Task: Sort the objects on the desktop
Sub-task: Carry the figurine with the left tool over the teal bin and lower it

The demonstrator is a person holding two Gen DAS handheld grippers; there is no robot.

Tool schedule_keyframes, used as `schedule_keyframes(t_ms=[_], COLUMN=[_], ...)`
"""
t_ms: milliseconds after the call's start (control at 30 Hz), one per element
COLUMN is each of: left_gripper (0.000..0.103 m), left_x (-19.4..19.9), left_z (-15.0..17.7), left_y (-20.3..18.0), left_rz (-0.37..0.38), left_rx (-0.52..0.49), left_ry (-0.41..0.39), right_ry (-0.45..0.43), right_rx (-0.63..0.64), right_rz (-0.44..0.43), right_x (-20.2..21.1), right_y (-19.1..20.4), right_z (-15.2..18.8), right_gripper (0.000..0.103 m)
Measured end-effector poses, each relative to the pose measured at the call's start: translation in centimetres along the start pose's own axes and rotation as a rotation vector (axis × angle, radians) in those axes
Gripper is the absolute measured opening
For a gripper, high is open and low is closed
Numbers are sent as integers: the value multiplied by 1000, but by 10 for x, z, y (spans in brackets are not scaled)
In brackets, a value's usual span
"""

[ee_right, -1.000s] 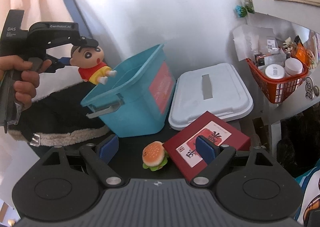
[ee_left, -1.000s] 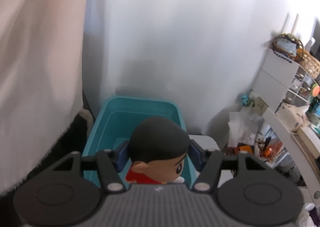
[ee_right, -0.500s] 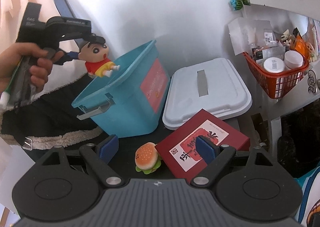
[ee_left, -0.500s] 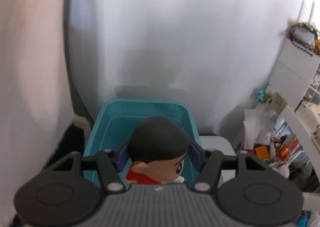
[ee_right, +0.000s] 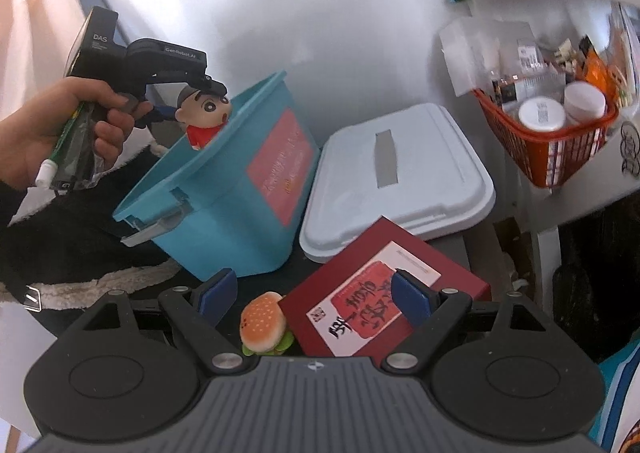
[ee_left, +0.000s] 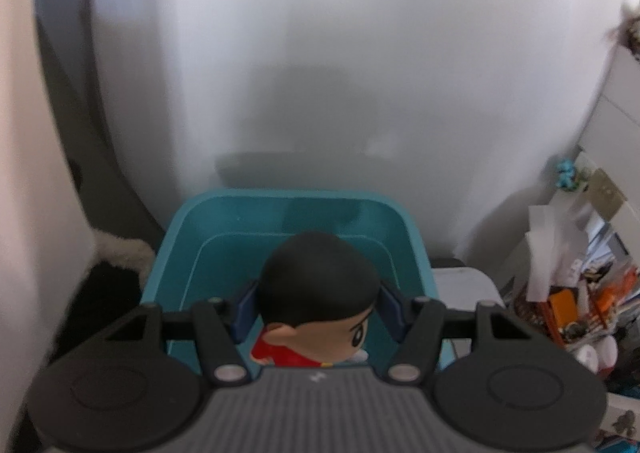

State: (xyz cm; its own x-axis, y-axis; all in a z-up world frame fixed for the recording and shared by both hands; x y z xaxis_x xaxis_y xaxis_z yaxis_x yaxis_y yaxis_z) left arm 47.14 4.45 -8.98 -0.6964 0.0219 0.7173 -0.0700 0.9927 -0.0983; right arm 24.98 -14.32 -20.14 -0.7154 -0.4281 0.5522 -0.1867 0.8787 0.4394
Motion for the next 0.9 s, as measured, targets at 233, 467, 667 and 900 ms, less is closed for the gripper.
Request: schedule_keyframes(t_ms=[233, 467, 667, 900], left_gripper=[65, 65, 65, 65], left_x=[-31, -55, -63, -69], left_z=[-5, -1, 2, 8], left_y=[2, 3, -2, -5], left_rz=[-42, -62, -65, -80], left_rx=[-12, -7, -6, -3], left_ry=[46, 100, 115, 149], right_ry=[-3, 13, 13, 10], right_rx=[6, -20, -33, -45], right_rz=[-24, -43, -57, -59], right_x=[-3, -10, -10, -9], right_y=[2, -3, -4, -6], right_z=[0, 3, 2, 1], right_gripper=[88, 88, 88, 88])
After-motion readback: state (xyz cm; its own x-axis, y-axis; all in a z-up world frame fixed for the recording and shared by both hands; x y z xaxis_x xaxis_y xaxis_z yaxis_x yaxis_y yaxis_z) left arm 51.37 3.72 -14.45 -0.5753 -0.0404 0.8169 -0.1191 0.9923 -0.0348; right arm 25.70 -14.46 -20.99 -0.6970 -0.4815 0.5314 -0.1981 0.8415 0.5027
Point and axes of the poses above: each gripper's, at about its wrist camera, not at the fingertips, and x roughly against the way its jaws point, y to its left, z to its underside, the point moved 10 cm from there along -x, roughly the way its jaws point, and after that the axes turned 1 degree about z, right-handed, at the moved point
